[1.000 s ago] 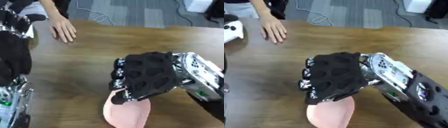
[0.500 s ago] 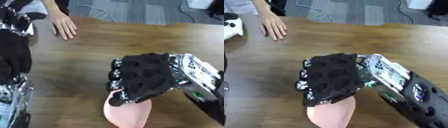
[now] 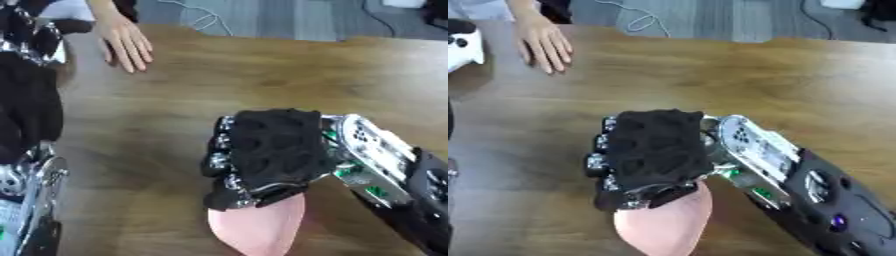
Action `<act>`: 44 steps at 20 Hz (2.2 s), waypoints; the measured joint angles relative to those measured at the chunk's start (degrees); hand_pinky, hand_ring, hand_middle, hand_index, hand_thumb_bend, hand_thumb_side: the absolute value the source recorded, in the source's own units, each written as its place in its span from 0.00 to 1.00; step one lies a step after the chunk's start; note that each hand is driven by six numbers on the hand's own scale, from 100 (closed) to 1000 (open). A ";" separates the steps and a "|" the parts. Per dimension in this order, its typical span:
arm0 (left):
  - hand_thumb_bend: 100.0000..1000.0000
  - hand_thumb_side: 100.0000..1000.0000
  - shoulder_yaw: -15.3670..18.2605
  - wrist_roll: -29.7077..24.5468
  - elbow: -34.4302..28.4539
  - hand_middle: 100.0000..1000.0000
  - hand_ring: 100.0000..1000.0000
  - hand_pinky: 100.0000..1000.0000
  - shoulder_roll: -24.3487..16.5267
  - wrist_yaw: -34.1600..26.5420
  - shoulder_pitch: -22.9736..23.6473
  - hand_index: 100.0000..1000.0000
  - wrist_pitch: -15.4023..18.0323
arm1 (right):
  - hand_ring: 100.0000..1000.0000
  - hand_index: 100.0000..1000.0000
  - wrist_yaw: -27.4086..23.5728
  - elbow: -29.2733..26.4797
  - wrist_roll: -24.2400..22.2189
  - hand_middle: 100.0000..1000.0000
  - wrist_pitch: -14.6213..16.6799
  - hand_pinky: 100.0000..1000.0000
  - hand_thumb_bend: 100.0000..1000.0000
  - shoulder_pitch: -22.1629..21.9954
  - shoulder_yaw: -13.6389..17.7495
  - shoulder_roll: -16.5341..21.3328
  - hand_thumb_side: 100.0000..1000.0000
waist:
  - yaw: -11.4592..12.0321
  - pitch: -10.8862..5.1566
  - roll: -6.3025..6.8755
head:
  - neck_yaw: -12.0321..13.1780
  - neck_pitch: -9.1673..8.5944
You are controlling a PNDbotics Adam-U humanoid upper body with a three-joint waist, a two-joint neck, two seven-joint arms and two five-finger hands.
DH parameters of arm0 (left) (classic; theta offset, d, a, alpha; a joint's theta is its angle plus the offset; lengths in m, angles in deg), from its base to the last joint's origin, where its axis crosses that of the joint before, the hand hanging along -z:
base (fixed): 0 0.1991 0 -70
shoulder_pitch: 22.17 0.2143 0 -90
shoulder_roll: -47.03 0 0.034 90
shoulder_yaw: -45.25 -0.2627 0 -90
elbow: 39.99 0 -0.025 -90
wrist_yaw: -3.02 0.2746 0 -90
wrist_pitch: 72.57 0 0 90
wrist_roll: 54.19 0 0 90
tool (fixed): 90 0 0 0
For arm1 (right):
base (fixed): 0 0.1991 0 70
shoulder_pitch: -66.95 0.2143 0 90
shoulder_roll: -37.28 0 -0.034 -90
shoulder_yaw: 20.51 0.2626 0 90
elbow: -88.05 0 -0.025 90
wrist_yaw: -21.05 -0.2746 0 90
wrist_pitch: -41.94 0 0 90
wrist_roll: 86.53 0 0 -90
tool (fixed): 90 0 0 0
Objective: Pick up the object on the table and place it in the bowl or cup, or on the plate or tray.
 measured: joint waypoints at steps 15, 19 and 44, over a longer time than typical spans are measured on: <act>0.00 0.86 0.02 0.19 0.00 0.82 0.80 0.57 0.00 0.17 -0.01 0.81 -0.20 | 0.00 0.25 -5.76 2.13 -7.89 0.07 -8.77 0.00 0.00 -3.31 -0.55 -2.90 0.20 | -0.40 0.10 0.04 | -0.46 0.98; 0.00 0.86 0.02 0.23 0.00 0.82 0.80 0.57 0.00 0.23 0.00 0.81 -0.24 | 0.00 0.27 -7.75 2.04 -9.78 0.11 -10.62 0.00 0.00 -3.54 -0.64 -2.91 0.34 | -0.64 0.10 0.11 | -0.46 1.01; 0.00 0.85 0.39 0.26 0.00 0.82 0.80 0.57 0.00 0.27 0.06 0.81 -0.65 | 0.43 0.54 -3.62 0.68 -1.95 0.50 -6.12 0.24 0.00 -4.21 1.37 -0.75 0.87 | -1.05 0.10 0.36 | -0.47 1.46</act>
